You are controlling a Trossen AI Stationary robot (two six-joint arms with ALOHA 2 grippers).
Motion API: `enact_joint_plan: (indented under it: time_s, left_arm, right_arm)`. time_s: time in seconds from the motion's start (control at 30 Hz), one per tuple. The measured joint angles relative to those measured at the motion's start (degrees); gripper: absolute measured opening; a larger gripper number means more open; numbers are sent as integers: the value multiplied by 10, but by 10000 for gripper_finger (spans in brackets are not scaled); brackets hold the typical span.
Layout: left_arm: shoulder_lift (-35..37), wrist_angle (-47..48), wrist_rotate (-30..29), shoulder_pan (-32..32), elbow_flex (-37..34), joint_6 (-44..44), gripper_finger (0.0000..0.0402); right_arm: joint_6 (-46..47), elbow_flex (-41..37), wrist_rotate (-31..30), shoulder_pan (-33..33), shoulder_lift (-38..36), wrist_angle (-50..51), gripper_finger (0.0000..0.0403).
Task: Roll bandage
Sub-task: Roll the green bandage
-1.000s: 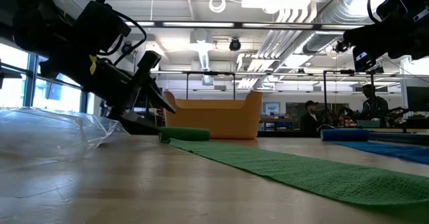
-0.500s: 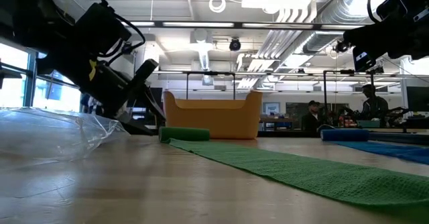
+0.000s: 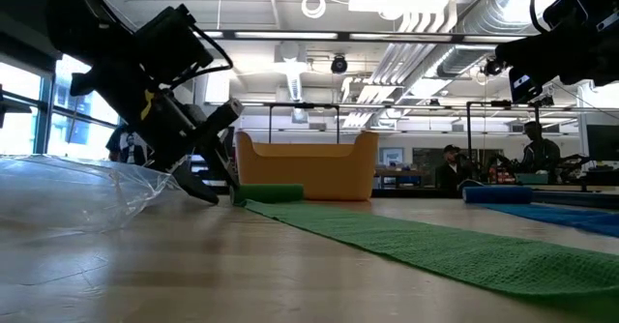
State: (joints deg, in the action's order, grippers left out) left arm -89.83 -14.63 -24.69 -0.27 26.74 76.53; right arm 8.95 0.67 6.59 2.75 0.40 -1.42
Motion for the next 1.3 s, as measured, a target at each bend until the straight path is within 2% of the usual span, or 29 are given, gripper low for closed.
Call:
enact_joint_plan:
  time_s: [0.47, 0.87, 1.1, 1.3]
  left_arm:
    - [1, -51, 6, 0, 1, 14, 170]
    - [-1, -49, 17, 0, 2, 23, 170]
    - [-46, -88, 27, 11, 15, 34, 170]
    - [-85, -74, 59, 14, 67, -13, 170]
  right_arm:
    - [0, 0, 0, 0, 0, 0, 0]
    - [0, 0, 0, 0, 0, 0, 0]
    - [0, 0, 0, 0, 0, 0, 0]
    - [0, 0, 0, 0, 0, 0, 0]
